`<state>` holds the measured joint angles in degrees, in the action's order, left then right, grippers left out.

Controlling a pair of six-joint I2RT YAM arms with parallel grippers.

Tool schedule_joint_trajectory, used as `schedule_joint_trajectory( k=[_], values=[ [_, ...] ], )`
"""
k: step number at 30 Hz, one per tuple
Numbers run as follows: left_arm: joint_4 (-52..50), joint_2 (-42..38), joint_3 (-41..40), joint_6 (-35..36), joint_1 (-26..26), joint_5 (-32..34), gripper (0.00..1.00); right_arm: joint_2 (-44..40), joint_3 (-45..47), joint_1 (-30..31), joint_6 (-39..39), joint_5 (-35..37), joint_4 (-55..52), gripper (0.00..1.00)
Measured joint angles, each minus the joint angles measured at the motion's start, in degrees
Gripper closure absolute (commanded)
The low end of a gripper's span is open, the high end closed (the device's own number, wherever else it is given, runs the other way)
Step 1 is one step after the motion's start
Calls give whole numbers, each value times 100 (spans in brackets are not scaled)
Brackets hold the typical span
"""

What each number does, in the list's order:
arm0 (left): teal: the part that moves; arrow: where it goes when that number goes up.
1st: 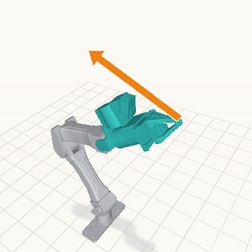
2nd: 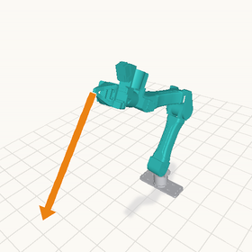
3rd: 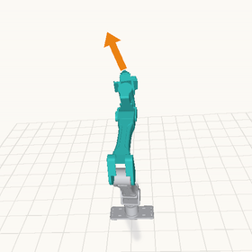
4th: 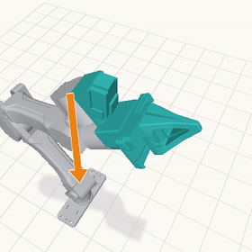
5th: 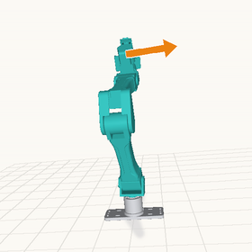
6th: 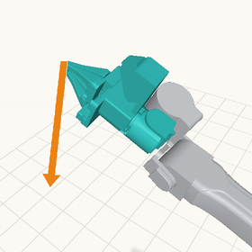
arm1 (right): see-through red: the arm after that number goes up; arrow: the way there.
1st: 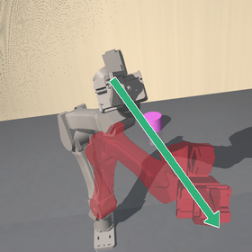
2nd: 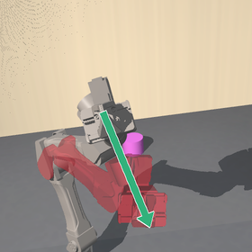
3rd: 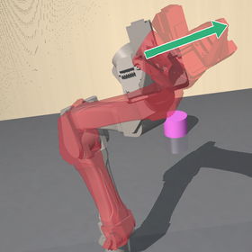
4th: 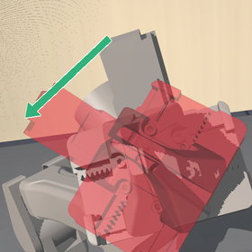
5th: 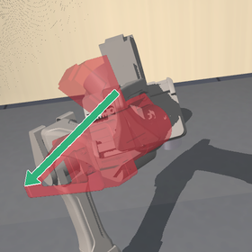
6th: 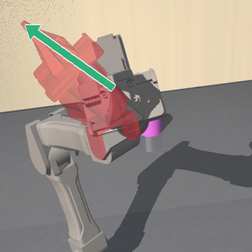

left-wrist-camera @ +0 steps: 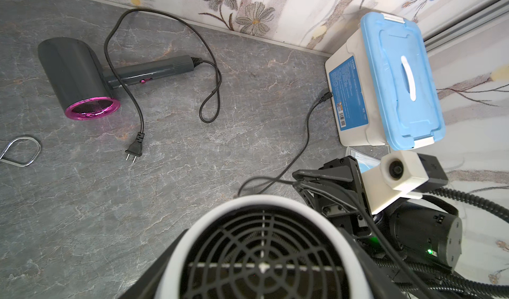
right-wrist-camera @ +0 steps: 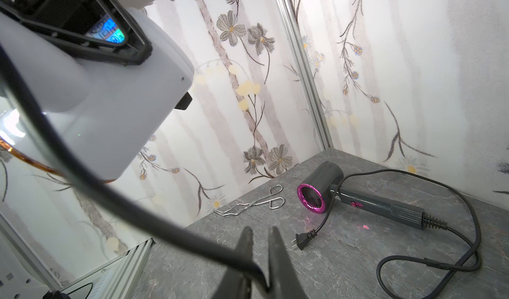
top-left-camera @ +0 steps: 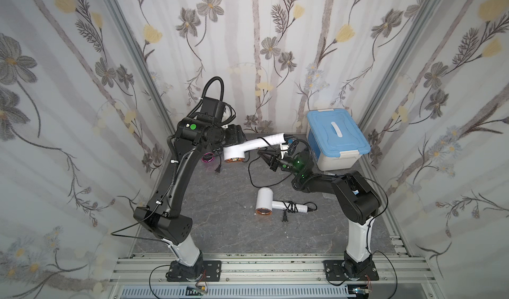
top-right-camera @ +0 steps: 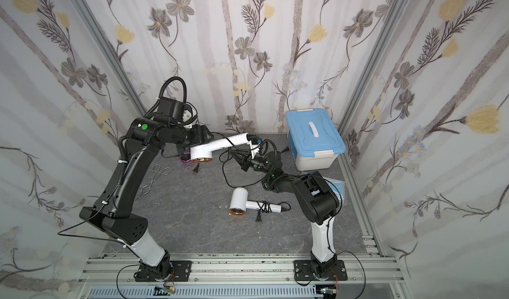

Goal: Wrap the cord around the hair dryer
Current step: Wrap the power cord around the hair dryer.

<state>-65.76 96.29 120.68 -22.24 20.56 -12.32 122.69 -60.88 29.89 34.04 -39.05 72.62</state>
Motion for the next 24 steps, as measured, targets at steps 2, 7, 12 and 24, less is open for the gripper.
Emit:
schedule_joint_trajectory(
  k=[2, 7, 12, 24],
  values=[
    [98, -37, -74, -59, -28, -61, 100, -7, 151, -28, -35, 74, -15, 93],
    [522, -251, -457, -323, -243, -236, 100, -120, 533, -262, -70, 260, -39, 100],
    [1040, -623, -1086, -638, -529, -160, 100, -352, 892, -507, -240, 382, -125, 100],
    [2229, -841, -2098, -1231, -636, 1661, 100, -1451, 796, -55, -1696, 1130, -2553, 100]
  ],
)
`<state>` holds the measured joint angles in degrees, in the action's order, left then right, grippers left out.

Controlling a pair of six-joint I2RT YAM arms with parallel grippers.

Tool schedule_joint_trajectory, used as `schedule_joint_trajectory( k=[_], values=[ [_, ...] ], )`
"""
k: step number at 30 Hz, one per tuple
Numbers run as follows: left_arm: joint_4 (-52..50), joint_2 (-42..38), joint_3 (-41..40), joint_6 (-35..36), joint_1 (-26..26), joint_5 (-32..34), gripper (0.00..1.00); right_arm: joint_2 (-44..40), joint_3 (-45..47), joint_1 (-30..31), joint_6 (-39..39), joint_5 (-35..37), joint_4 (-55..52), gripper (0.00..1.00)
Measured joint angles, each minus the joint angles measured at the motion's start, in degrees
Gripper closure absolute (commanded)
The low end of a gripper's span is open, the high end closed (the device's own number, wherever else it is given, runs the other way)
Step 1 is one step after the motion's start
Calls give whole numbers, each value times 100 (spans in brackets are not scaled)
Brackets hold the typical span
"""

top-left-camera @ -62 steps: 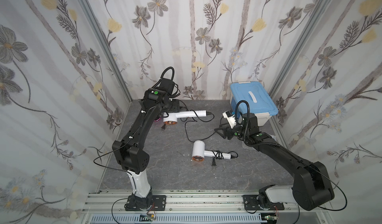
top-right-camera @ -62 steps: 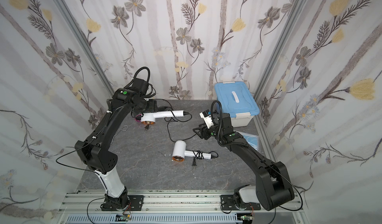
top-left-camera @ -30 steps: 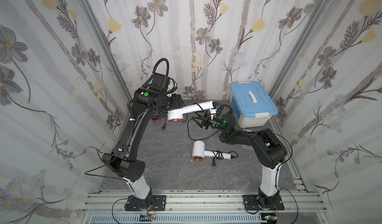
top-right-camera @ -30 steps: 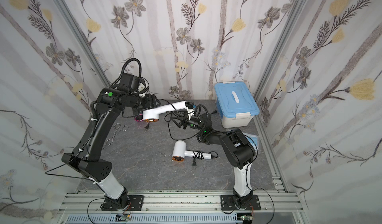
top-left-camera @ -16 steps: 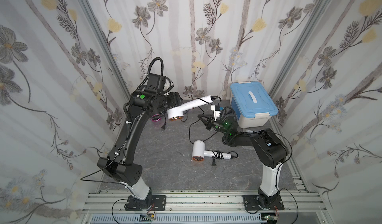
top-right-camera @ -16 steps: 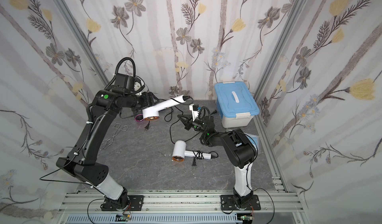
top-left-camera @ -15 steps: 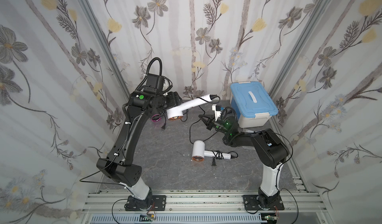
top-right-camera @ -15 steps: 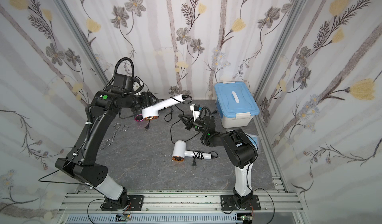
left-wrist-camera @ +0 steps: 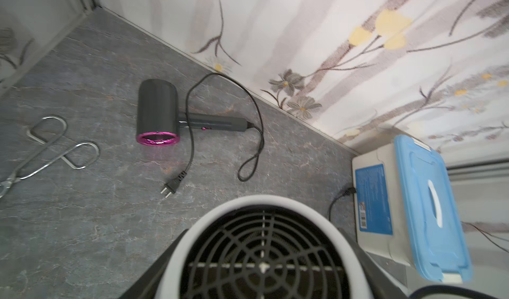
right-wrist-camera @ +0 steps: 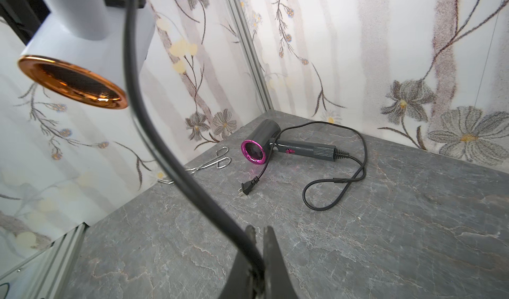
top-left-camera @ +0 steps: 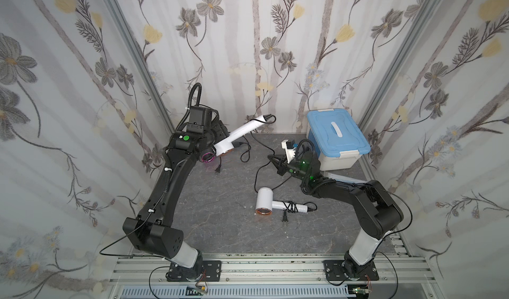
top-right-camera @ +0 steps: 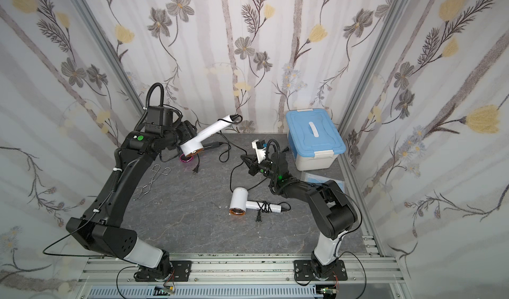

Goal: Wrap the cord around the hair dryer
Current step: Wrap the power cord around the hair dryer.

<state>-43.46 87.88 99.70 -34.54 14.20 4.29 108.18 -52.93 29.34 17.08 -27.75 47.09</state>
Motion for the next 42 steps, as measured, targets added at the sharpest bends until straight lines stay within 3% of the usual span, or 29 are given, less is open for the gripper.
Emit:
schedule_joint_trajectory(
  k=[8, 14, 20, 23, 26, 34, 42],
  values=[
    [426, 146, -612, 201, 70, 1779, 100, -601, -719, 328, -1353, 1126, -2413, 100],
    [498, 490, -691, 1132, 490, 3053, 100, -927, -1351, 647, -2317, 1816, -3858, 100],
    [544, 695, -669, 1941, 560, 3394, 100, -1329, -1801, 726, -3099, 2343, -4708, 100],
    [505, 706, -675, 2304, 584, 3012, 100, -1327, -2079, 702, -3508, 2660, -4911, 100],
    [505, 706, -758, 2708, 605, 2140, 100, -1167, -2459, 621, -3827, 2826, -5023, 100],
    [33, 763, -841, 3582, 938, 7, 100, -363, -3637, 240, -4212, 2481, -5272, 100],
    [664, -109, -1878, 3248, 804, -1644, 100, 170, -3821, -114, -4214, 1602, -5401, 100]
  ],
)
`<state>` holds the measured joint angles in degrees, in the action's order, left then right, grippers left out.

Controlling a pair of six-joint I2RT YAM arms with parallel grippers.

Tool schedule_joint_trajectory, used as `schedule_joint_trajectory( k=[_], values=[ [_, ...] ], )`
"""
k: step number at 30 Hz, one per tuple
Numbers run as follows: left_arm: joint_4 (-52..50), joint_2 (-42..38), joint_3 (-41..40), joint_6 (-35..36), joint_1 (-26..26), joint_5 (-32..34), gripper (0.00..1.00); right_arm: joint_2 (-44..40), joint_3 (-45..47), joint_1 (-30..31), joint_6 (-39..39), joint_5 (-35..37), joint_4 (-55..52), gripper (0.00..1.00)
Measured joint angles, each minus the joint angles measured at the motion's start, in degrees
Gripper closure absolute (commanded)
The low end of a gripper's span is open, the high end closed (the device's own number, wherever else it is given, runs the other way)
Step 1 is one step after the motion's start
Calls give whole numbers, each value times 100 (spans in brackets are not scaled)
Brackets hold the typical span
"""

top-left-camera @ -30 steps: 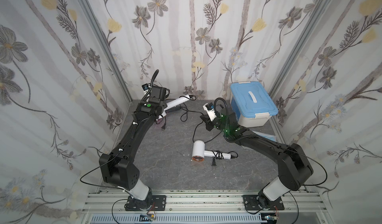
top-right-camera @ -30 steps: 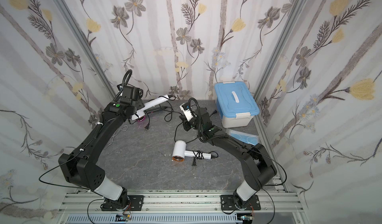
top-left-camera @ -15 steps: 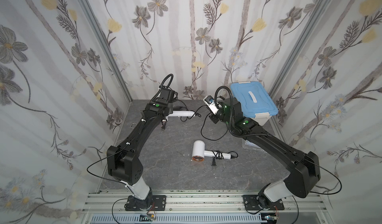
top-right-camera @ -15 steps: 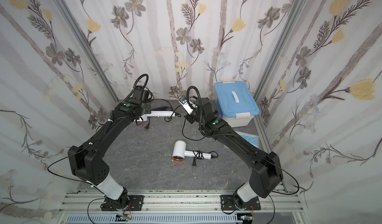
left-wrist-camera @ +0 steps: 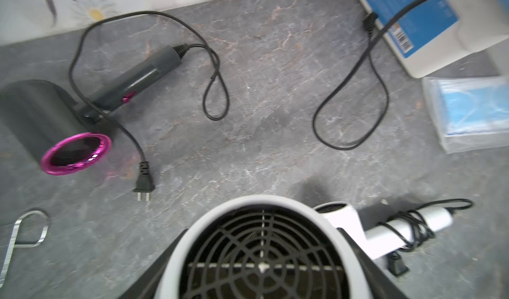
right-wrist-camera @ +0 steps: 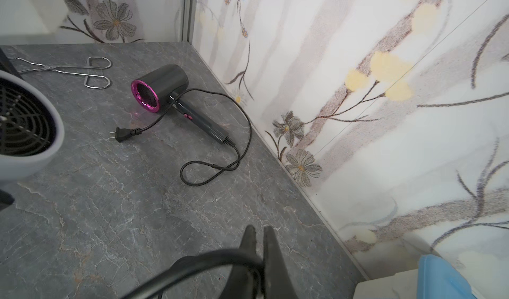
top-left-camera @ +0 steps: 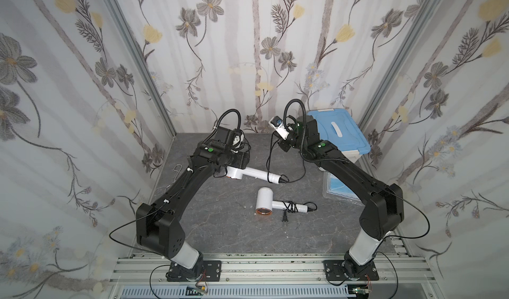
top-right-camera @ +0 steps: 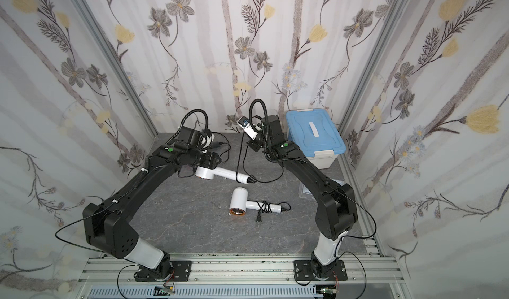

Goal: Wrap the cord around the hair dryer
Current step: Wrap the power cord around the hair dryer.

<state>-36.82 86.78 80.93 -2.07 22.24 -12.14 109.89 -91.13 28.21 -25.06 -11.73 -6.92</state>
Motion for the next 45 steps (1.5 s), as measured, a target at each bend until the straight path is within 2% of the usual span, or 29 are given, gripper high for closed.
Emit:
schedule_joint_trajectory(
  k=[3, 8, 12, 17, 25, 36, 42, 45],
  values=[
    [649, -407, -566, -509, -157, -470, 100, 0, 343, -74, 229, -352, 262, 100],
    [2105, -981, -1331, -1731, -485, -817, 100, -2, 992, -170, 752, -892, 820, 100],
    [3071, -1246, -1635, -2640, -680, -625, 100, -2, 1449, -197, 1169, -1294, 1353, 100],
    [3626, -1388, -1845, -3248, -682, -131, 100, -2, 1856, -197, 1676, -1703, 2166, 100],
    [3217, -1733, -1926, -3672, -680, 1515, 100, -142, 2240, -122, 2159, -1867, 2717, 100],
    [2225, -1532, -1788, -3926, -472, 3860, 100, -289, 1550, 774, 1777, -855, 841, 100],
    [1794, -813, -1222, -3595, -306, 4531, 100, -476, 1027, 1252, 1453, -299, 105, 100],
    [1545, -404, -933, -3327, -227, 4562, 100, -555, 706, 1375, 1224, 2, -232, 100]
  ],
)
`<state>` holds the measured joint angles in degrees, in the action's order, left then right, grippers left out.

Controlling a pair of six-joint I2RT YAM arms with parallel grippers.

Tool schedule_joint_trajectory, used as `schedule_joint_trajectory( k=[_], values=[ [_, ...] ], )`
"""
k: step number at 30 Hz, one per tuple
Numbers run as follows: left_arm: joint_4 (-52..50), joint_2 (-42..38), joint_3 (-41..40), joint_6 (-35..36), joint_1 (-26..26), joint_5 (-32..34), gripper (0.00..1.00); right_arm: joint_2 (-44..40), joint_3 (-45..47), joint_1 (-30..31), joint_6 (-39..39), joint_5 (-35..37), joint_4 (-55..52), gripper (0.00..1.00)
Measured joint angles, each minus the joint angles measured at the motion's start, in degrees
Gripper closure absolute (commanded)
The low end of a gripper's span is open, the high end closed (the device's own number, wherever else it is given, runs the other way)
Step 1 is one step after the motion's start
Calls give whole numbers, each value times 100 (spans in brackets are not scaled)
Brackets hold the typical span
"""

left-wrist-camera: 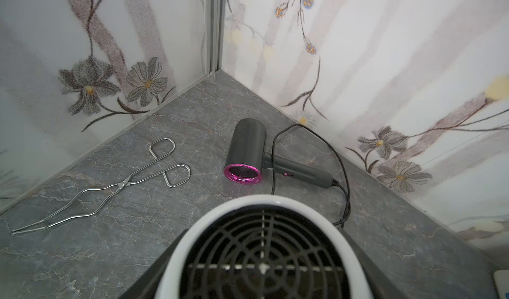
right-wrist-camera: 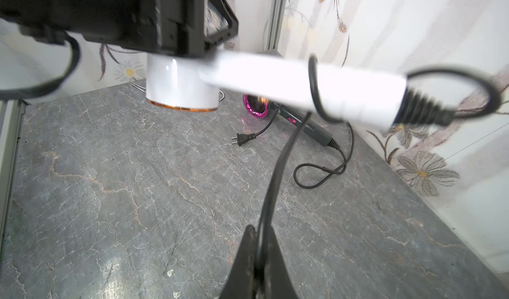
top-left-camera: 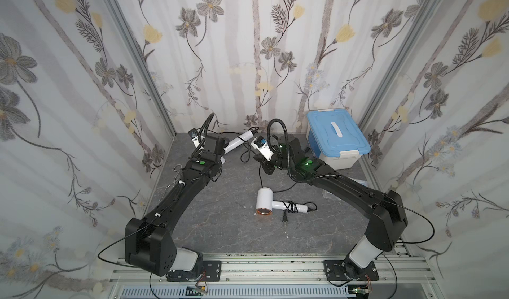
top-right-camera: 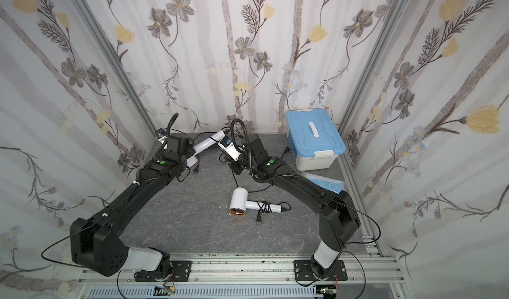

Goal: Wrap the cord around the hair dryer
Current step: Wrap the power cord around the hair dryer.

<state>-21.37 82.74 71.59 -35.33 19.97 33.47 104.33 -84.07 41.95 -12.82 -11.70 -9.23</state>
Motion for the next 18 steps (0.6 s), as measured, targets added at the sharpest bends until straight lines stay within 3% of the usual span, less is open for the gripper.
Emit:
schedule_joint_trajectory(
  k=[7, 18],
  values=[
    [-391, 800, 730, 708, 188, -415, 100, -20, -647, -9, -802, 977, -935, 100],
    [-844, 844, 1152, 1615, 313, -404, 100, 201, -1403, -216, -1810, 1784, -2072, 100]
  ],
)
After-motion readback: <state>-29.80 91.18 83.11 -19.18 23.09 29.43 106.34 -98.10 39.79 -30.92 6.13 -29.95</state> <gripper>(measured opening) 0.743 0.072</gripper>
